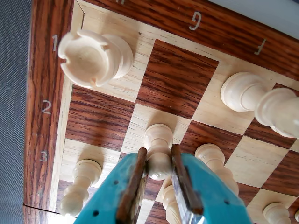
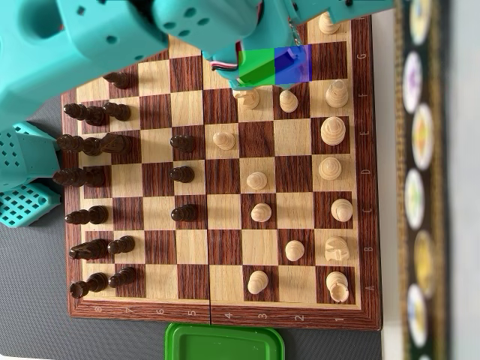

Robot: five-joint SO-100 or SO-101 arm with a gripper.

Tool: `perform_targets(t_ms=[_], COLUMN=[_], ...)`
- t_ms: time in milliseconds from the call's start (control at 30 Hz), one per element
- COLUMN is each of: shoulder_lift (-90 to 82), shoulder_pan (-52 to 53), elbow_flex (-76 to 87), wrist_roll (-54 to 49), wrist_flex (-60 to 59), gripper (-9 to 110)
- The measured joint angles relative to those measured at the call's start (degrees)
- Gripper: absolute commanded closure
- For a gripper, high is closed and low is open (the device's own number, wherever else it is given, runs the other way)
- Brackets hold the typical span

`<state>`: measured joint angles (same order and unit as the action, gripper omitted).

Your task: Play chess

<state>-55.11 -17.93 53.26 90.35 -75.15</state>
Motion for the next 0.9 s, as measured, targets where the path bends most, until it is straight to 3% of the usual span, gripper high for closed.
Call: perform_targets(t_ms=[567, 900], shoulder_lift=[-0.26, -8.79], shoulder_pan=[0.0, 0.0], elbow_flex=[0.0, 6.68], wrist_roll=[0.0, 0.0], wrist_flex=[0.0, 0.0], gripper=[96, 96])
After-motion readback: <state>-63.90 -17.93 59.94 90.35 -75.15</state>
